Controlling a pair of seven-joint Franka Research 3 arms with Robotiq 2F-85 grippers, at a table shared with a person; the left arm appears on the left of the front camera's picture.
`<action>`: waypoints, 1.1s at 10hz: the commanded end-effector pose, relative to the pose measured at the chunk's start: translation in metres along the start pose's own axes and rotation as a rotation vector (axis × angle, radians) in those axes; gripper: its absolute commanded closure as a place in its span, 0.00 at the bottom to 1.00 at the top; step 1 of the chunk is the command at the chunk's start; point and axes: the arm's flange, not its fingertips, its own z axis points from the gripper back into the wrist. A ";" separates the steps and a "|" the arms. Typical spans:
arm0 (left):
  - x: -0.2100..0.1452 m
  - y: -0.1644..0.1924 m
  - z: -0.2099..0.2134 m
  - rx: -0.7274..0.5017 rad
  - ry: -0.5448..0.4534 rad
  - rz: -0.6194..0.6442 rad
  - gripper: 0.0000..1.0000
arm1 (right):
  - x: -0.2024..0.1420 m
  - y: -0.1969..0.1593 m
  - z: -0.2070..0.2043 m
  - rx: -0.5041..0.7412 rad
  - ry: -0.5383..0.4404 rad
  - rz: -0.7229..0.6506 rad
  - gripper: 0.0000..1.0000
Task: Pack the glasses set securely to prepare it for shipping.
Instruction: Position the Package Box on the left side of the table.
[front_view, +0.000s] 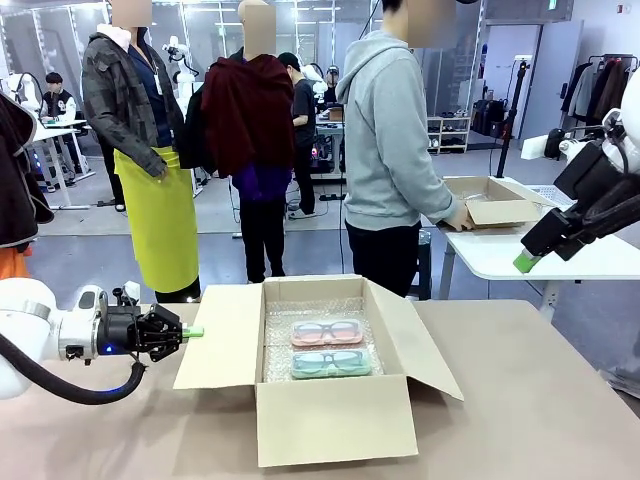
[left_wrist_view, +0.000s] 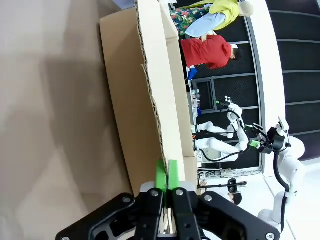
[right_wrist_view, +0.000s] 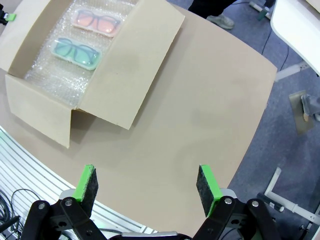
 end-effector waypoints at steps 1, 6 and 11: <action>-0.006 0.002 -0.007 0.012 0.017 0.019 1.00 | 0.001 0.001 0.001 -0.010 0.000 -0.006 0.00; 0.000 0.000 0.000 0.000 0.000 0.000 1.00 | 0.001 0.001 0.001 -0.010 0.000 -0.006 0.00; 0.014 0.002 0.034 -0.041 0.059 0.006 0.98 | 0.001 0.001 0.001 -0.010 0.000 -0.006 0.00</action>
